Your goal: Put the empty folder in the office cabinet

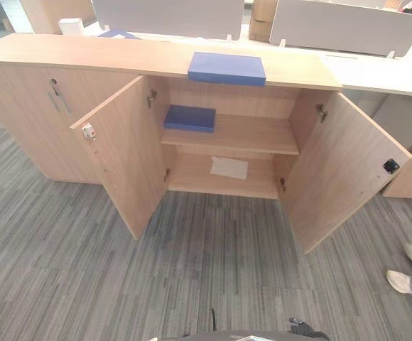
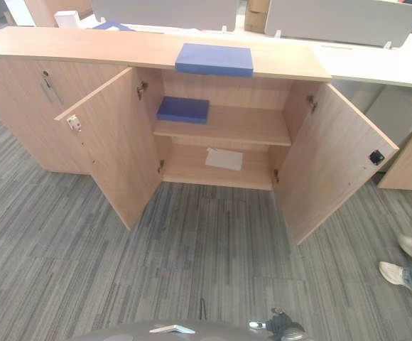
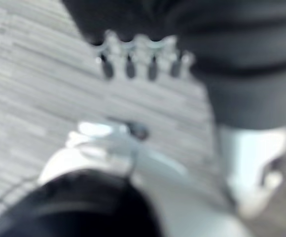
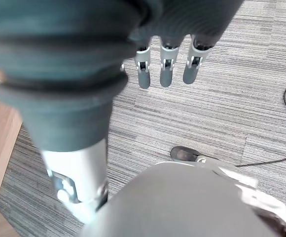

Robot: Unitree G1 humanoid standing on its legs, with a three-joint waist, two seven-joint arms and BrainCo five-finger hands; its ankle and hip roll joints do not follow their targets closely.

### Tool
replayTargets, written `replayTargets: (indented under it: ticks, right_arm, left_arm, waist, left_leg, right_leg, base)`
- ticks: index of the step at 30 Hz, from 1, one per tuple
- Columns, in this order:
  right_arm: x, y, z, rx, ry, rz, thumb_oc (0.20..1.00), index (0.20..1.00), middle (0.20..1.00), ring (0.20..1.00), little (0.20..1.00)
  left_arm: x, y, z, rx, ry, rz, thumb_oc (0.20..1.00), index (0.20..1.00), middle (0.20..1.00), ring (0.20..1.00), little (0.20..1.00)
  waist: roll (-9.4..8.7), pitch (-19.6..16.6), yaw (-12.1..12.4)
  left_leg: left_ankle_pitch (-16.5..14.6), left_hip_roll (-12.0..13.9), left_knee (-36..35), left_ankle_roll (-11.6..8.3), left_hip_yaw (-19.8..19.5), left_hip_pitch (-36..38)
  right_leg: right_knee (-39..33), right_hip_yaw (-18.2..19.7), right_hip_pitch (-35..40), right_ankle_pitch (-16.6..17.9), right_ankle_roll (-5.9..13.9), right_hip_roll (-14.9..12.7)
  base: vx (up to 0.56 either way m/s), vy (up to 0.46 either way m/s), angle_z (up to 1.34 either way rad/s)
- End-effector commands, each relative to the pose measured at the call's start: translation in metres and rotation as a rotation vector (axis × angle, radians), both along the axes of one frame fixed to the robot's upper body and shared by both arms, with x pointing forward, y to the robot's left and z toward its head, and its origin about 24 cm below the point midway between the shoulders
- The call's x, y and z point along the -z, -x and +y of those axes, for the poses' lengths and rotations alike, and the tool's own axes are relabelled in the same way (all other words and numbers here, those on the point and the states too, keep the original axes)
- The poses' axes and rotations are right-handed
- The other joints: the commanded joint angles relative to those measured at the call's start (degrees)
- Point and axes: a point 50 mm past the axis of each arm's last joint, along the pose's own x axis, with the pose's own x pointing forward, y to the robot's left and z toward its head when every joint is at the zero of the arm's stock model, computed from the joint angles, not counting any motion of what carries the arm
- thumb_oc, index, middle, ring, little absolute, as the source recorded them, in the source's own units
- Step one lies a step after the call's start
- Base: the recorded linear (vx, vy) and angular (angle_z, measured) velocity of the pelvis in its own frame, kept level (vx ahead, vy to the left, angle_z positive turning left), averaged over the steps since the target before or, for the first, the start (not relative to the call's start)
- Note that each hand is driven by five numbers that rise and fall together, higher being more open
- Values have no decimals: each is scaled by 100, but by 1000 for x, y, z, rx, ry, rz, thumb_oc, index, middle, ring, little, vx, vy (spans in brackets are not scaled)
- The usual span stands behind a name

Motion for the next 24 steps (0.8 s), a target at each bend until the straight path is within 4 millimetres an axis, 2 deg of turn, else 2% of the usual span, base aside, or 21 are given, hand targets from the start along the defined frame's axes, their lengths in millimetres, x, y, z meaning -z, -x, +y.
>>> replayTargets:
  ticks: [1, 12, 24]
  right_arm:
    - [-3, -12, -15, 20, 36, -18, 1000, 1000, 1000, 1000, 1000]
    - [-3, -12, -17, 20, 38, -18, 1000, 1000, 1000, 1000, 1000]
    - [-3, -11, -21, 24, 50, -12, 1000, 1000, 1000, 1000, 1000]
  left_arm:
    - [2, -8, -10, 27, 18, 6, 1000, 1000, 1000, 1000, 1000]
    - [1, -14, -10, 17, 27, 2, 1000, 1000, 1000, 1000, 1000]
    - [1, -12, -9, 9, 41, -2, 1000, 1000, 1000, 1000, 1000]
  waist:
    - [128, 110, -66]
    - [147, 112, -112]
    - [202, 137, -130]
  left_leg:
    - [-354, -276, -21, 35, 112, -88]
    - [-340, -257, -21, 35, 170, -95]
    - [-336, -267, -21, 31, 154, -84]
  right_leg:
    - [57, -243, 29, -166, 52, 118]
    - [69, -210, 1, -160, 46, 126]
    - [61, -212, 3, -164, 28, 126]
  base:
    - [0, 0, 0]
    - [0, 0, 0]
    - [0, 0, 0]
